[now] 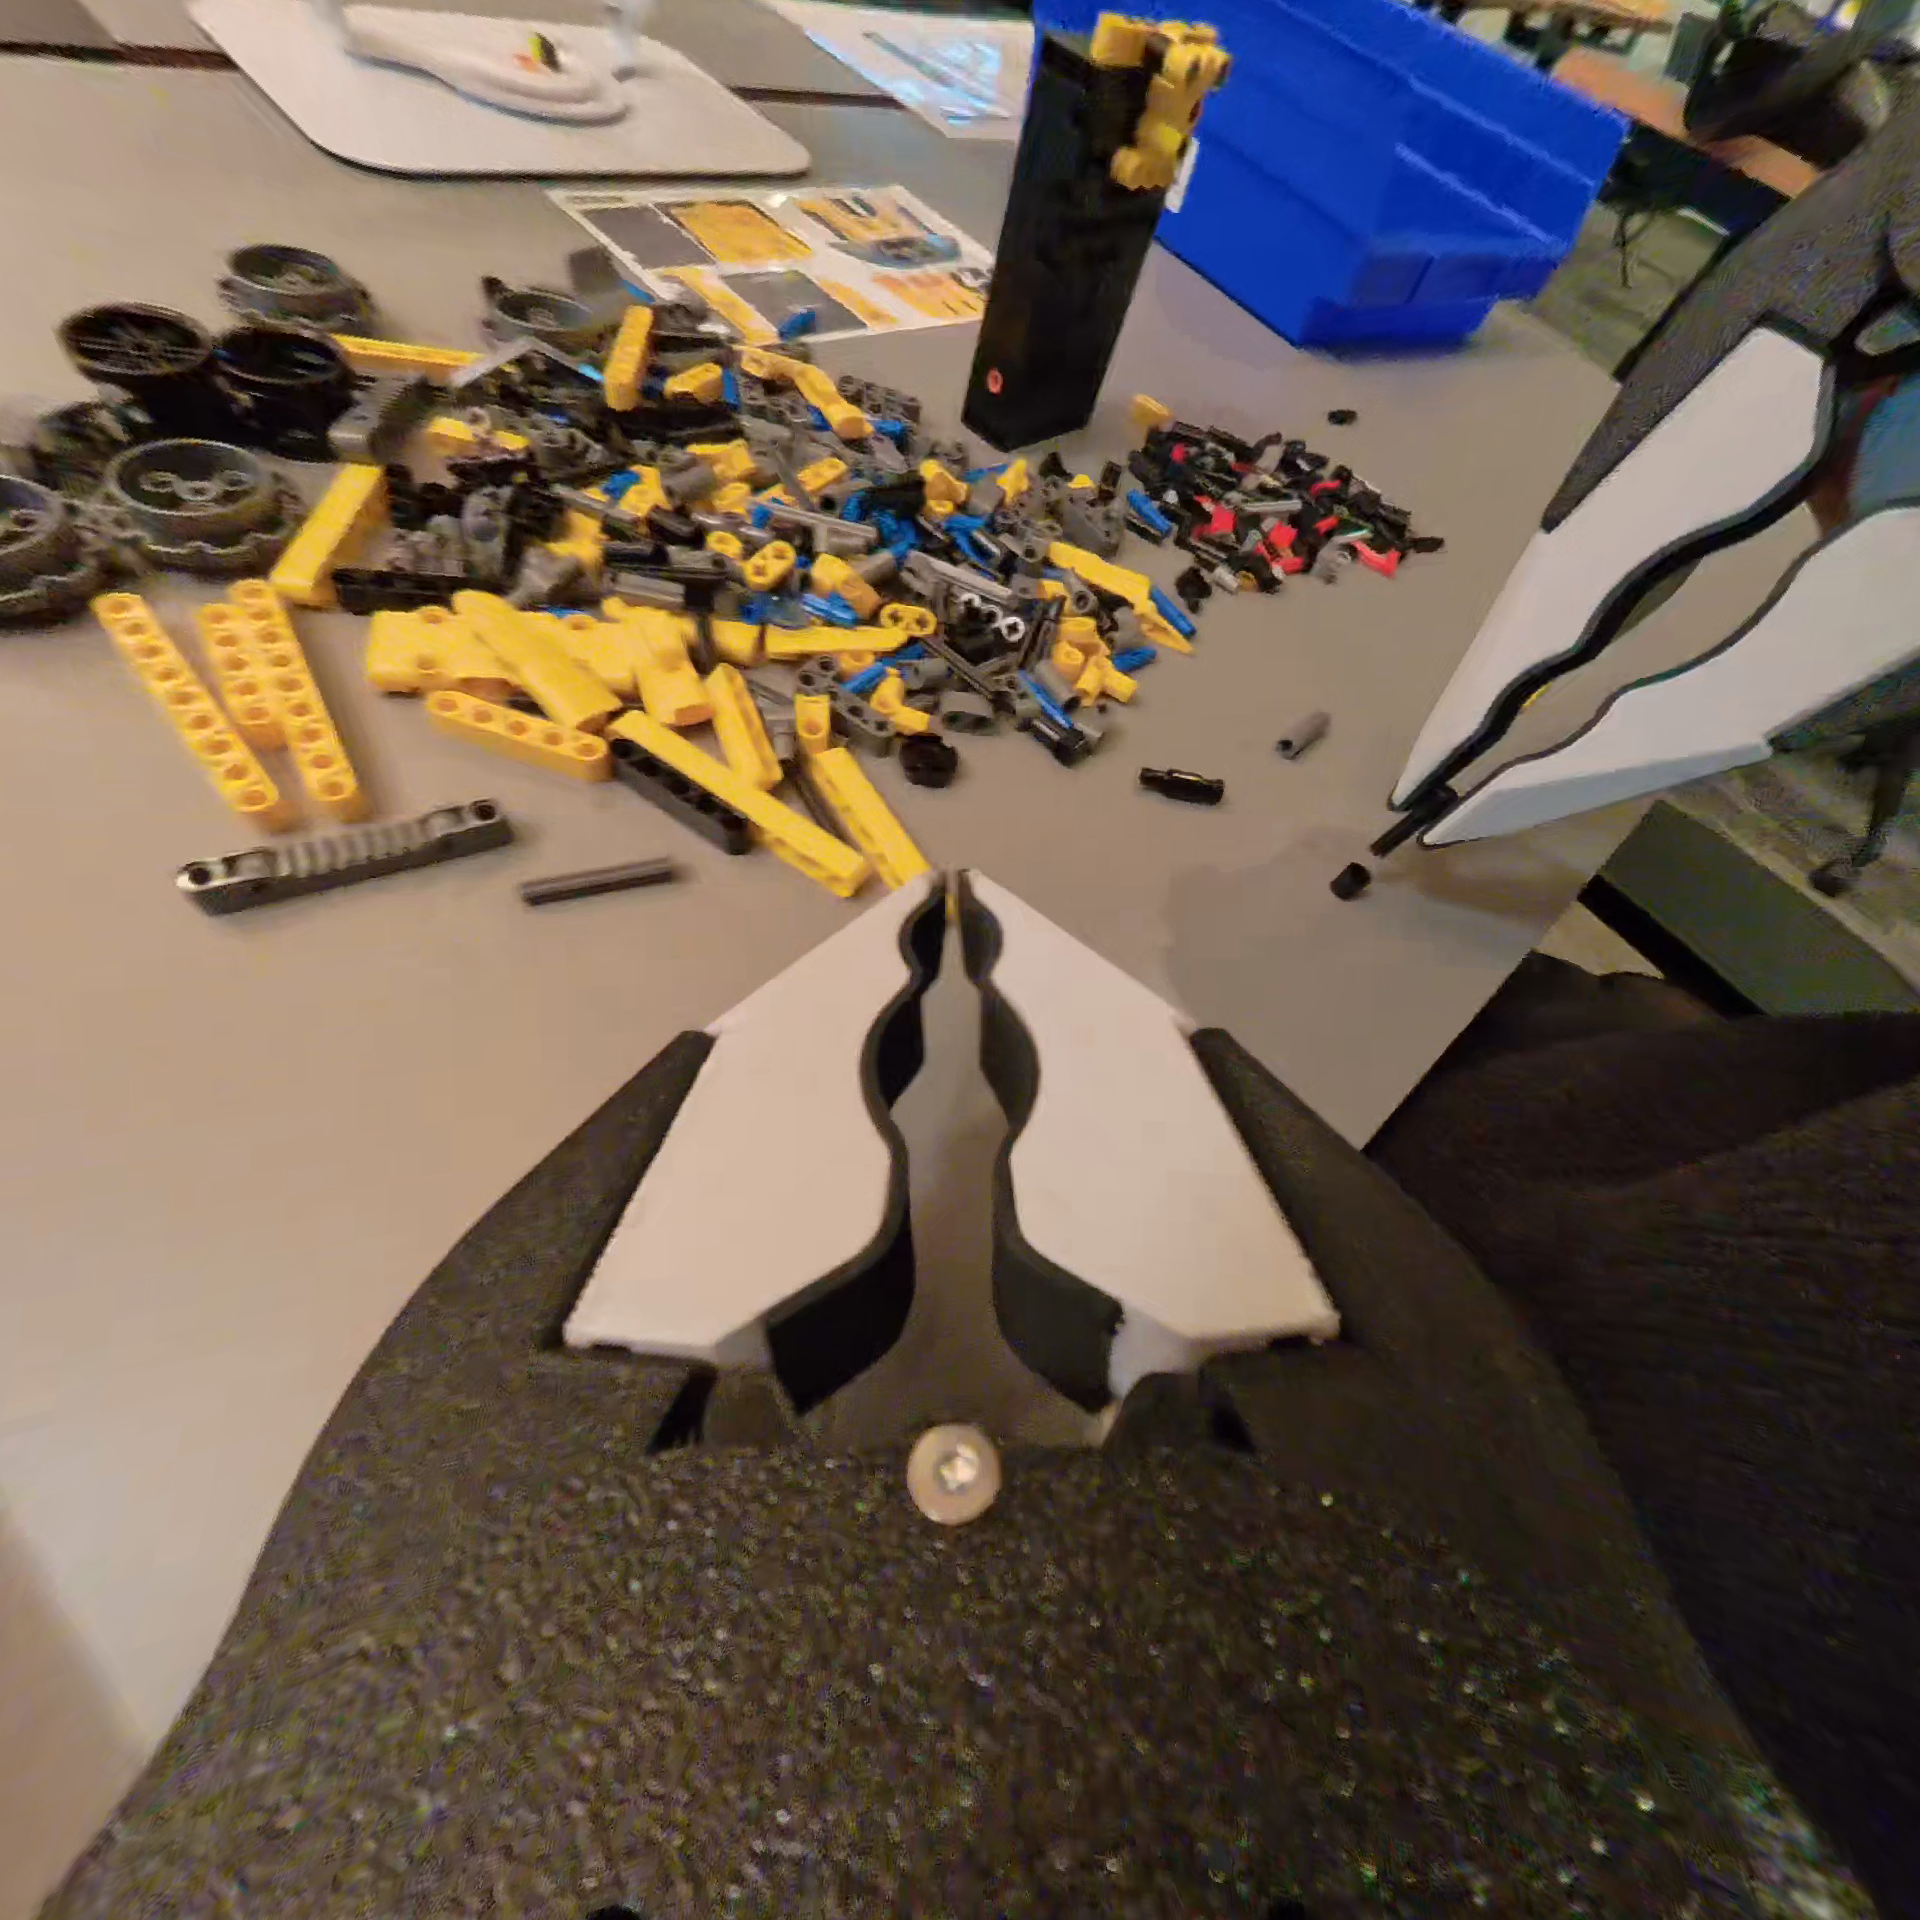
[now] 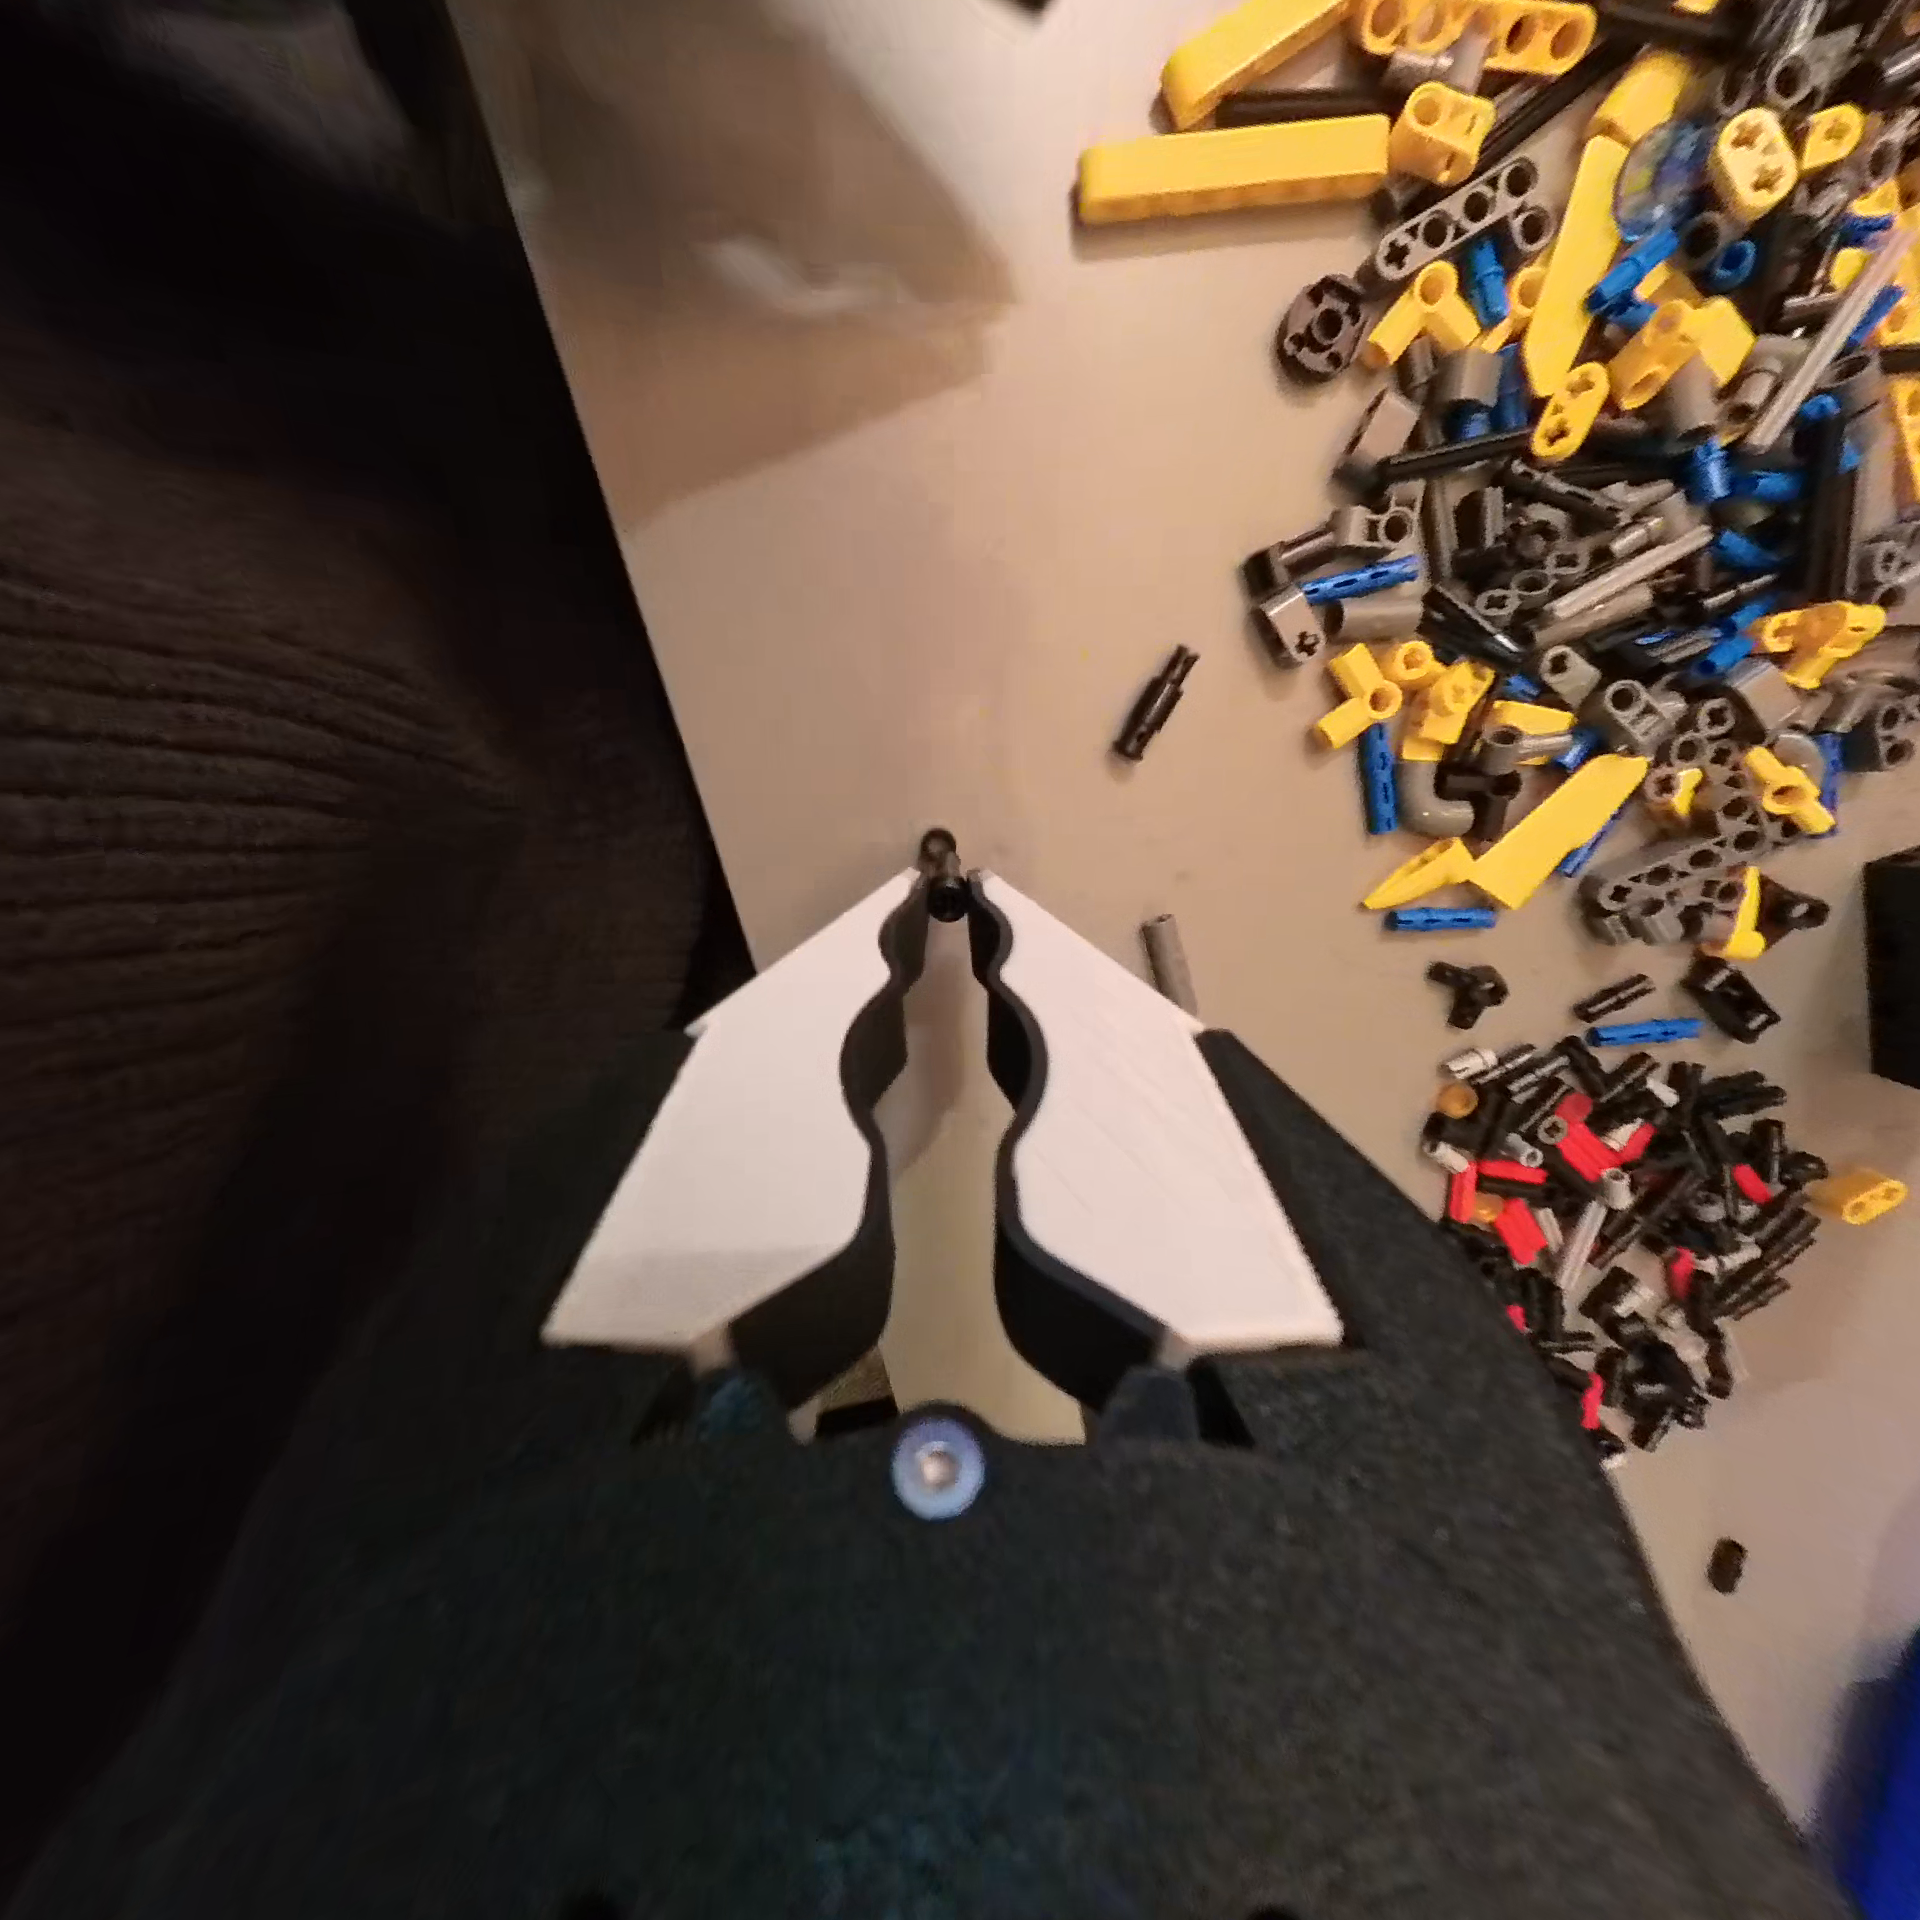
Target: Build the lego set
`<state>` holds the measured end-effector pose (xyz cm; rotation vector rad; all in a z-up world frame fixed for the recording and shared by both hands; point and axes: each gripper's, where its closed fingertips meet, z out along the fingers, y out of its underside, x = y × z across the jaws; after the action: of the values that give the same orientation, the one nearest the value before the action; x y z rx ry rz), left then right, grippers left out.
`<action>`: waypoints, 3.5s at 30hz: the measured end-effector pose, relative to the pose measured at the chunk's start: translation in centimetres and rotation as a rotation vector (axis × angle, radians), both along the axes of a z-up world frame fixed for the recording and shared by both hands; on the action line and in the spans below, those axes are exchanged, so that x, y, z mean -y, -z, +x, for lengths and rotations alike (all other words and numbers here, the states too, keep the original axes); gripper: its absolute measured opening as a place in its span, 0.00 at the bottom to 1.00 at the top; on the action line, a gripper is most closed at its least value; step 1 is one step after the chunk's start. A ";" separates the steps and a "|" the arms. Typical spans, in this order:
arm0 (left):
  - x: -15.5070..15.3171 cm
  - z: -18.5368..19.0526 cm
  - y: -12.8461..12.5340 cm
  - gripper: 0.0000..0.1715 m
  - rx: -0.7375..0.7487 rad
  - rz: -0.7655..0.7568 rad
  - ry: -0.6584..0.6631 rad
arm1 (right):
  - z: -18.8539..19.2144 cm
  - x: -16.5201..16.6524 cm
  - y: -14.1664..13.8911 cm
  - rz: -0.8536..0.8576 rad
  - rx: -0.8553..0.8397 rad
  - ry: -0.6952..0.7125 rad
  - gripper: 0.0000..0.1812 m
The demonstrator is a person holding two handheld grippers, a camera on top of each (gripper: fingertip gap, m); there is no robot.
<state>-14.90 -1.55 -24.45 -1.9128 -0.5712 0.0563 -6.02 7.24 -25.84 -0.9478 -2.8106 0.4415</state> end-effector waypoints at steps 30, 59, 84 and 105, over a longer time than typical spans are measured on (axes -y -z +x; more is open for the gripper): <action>0.7 0.7 0.2 0.00 0.021 0.024 0.043 | -0.2 0.5 0.7 0.125 0.107 -0.027 0.03; 0.8 0.9 0.1 0.00 0.034 0.036 0.054 | -0.2 0.6 0.8 0.127 0.251 0.080 0.03; 1.0 0.8 0.2 0.00 0.037 0.034 0.060 | 0.1 0.6 0.8 0.225 0.180 -0.373 0.03; 1.0 0.9 0.0 0.00 0.058 0.063 0.076 | 1.3 0.7 1.6 0.179 0.229 -0.281 0.03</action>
<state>-14.01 -2.59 -24.46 -1.8775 -0.5322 -0.0658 -4.73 6.58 -27.49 -0.6042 -3.1402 0.1119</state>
